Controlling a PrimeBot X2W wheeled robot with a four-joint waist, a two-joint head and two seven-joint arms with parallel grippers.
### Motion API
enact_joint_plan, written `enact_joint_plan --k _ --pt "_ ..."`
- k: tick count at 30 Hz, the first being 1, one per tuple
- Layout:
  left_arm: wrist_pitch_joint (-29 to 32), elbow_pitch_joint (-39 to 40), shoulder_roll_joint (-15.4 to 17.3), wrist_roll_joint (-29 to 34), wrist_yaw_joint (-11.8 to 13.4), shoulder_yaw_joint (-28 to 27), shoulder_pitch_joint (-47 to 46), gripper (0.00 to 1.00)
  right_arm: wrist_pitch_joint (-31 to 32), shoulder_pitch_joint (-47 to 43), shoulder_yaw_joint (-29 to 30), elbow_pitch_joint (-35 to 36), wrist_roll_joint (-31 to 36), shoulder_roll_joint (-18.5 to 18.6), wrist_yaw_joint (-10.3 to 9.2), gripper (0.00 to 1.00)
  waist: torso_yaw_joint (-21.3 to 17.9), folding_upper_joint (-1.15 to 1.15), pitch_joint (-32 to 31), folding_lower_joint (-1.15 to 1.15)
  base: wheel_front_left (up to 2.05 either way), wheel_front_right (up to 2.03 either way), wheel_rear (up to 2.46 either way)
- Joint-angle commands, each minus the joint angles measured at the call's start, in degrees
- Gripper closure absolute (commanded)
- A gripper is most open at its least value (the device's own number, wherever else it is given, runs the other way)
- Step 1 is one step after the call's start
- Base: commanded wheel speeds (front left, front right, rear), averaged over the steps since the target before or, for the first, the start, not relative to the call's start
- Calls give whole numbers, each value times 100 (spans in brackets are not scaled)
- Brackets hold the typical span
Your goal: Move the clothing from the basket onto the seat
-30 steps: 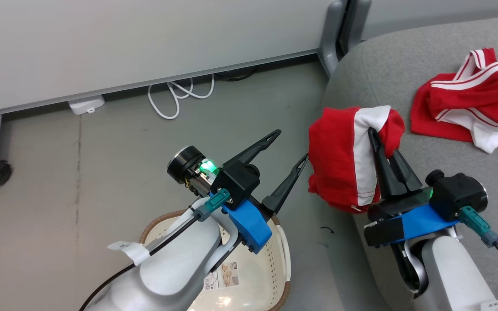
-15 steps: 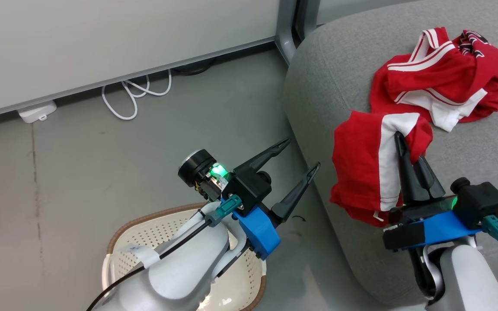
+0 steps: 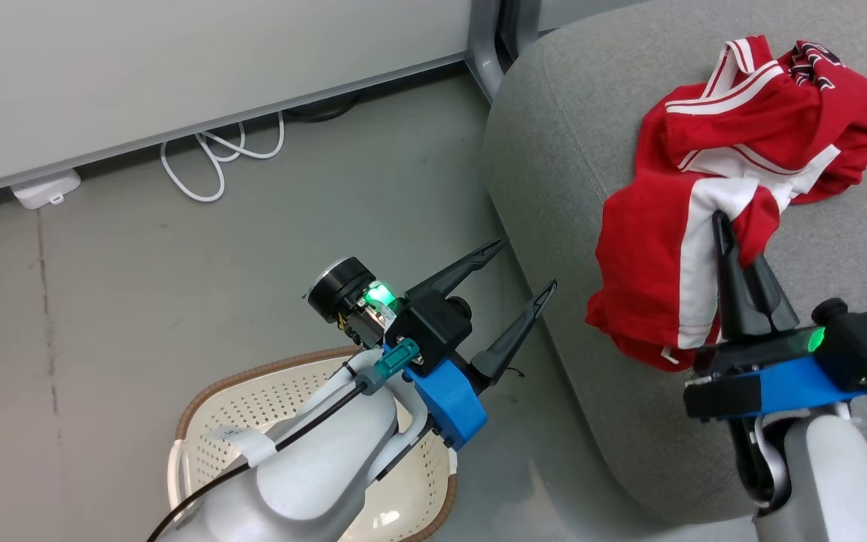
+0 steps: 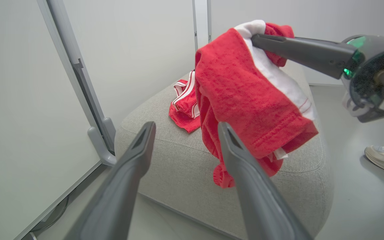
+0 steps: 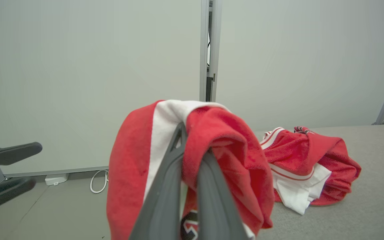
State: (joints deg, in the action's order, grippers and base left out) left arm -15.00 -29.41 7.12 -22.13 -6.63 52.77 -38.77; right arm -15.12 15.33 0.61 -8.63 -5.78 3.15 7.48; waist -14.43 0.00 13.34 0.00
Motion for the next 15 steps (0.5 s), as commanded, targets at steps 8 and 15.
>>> enact_joint_plan --k 8,15 --pt "-27 86 95 163 11 -47 -217 0 -5 1125 310 313 71 160 3 100 30 0 490 0 0 0 0" --pt "1 103 176 332 -20 41 -625 0 -4 2567 921 405 119 722 3 100 199 0 1366 0 0 0 0"
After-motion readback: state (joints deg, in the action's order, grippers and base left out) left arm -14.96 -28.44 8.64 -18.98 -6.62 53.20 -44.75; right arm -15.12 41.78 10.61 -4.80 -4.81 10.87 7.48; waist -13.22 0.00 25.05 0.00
